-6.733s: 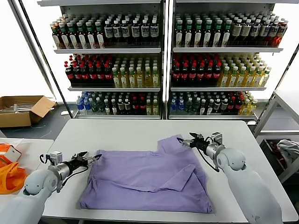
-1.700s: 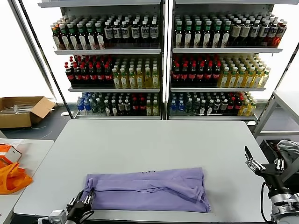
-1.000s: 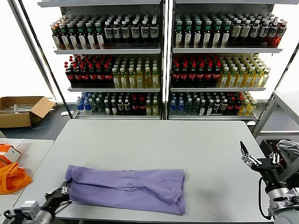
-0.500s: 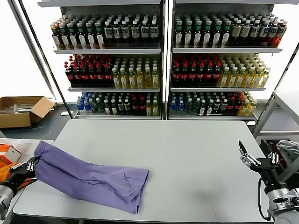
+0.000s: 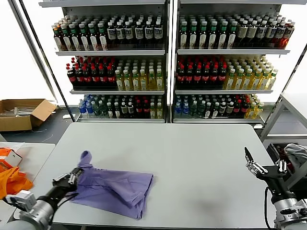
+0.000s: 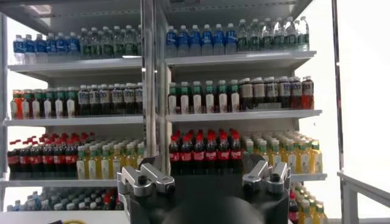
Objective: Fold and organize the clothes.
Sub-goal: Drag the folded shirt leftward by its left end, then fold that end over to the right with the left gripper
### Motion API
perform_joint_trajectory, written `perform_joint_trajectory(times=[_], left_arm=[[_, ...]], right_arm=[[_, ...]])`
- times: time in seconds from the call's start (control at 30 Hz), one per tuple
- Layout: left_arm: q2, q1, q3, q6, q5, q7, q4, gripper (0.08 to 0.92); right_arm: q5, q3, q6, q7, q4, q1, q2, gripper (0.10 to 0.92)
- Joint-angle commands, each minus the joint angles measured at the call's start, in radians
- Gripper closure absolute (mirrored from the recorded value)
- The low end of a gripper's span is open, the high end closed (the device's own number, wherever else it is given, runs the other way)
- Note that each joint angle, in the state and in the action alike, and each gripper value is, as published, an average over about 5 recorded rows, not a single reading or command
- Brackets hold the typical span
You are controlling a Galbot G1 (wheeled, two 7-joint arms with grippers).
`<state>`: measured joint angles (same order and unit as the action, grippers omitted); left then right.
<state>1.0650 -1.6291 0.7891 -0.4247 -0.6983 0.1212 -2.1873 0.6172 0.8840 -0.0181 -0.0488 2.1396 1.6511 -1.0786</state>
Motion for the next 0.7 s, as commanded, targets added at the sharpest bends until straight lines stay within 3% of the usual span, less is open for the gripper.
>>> perform_joint_trajectory(times=[0.03,0.7], left_arm=[[0.111,0.039,-0.228,-0.023,0.014,-0.044,-0.061,0.897],[0.205,0.022,-0.401,-0.029,0.160,-0.036,0.052,0.895]], right_arm=[[-0.008,0.001,-0.001,-0.001,0.023,0.014,-0.020,0.203],[-0.012,-0.031,-0.012,-0.009,0.014,0.010,-0.021,0.203]])
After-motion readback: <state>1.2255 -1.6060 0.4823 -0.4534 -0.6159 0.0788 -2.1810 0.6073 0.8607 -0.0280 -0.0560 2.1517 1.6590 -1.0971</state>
